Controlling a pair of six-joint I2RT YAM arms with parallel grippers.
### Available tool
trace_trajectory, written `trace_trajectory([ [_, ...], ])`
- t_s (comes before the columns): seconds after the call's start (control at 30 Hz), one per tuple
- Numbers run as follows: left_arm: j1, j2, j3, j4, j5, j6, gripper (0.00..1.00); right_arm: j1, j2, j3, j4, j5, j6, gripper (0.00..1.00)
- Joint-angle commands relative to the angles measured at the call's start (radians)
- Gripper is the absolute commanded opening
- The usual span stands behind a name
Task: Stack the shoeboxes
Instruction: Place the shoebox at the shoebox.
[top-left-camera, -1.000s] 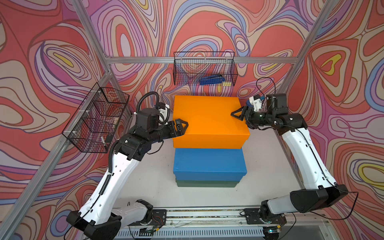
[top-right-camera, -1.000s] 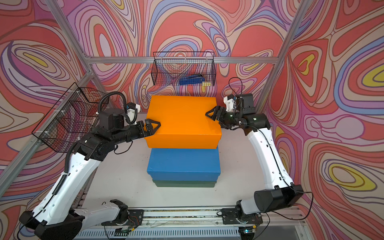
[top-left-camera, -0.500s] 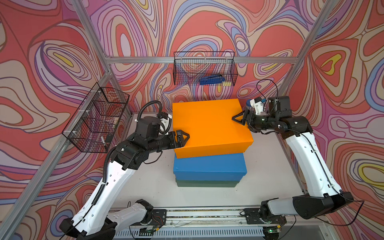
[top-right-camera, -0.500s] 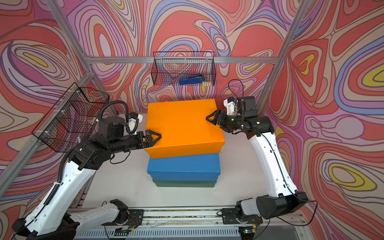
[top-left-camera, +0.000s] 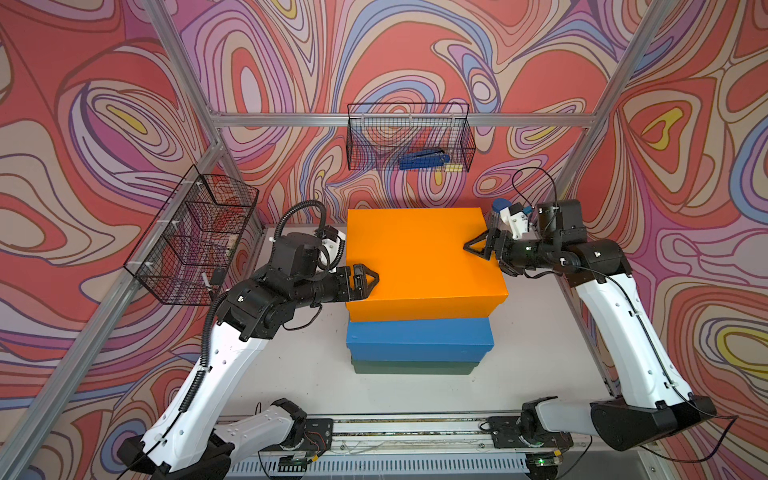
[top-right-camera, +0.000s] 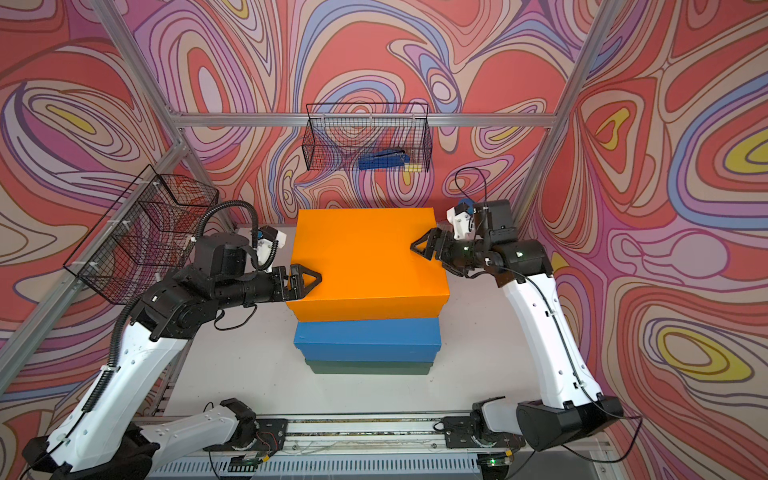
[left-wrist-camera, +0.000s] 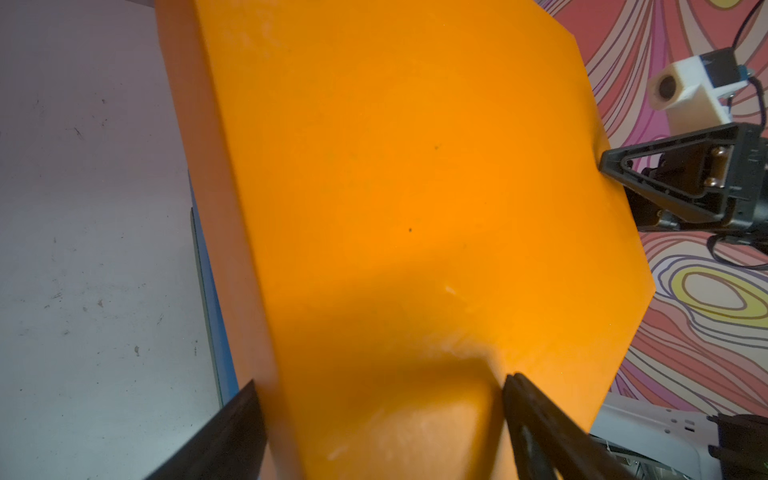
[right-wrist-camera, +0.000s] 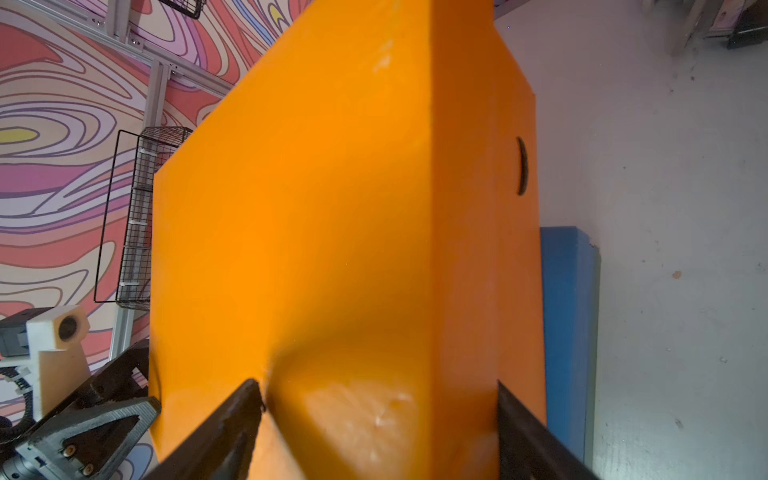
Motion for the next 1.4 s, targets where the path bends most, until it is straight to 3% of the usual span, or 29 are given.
trace_trajectory([
  [0.0, -0.03, 0.024, 0.033, 0.037, 0.063, 0.073, 0.89, 0.051, -0.023, 0.025, -0.043, -0.112, 0.008, 0.87],
  [0.63, 0.061, 0.011, 0.015, -0.016, 0.048, 0.119, 0.97, 0.04, 0.041, 0.176, -0.22, 0.038, -0.111, 0.98],
  [1.13, 0.151, 0.025, 0.07, -0.099, 0.044, 0.198, 1.0, -0.003, 0.084, 0.213, -0.234, 0.033, -0.141, 0.98],
  [1.37, 0.16, 0.086, 0.127, -0.113, 0.088, 0.215, 0.94, -0.005, 0.13, 0.237, -0.203, -0.009, -0.138, 0.94],
])
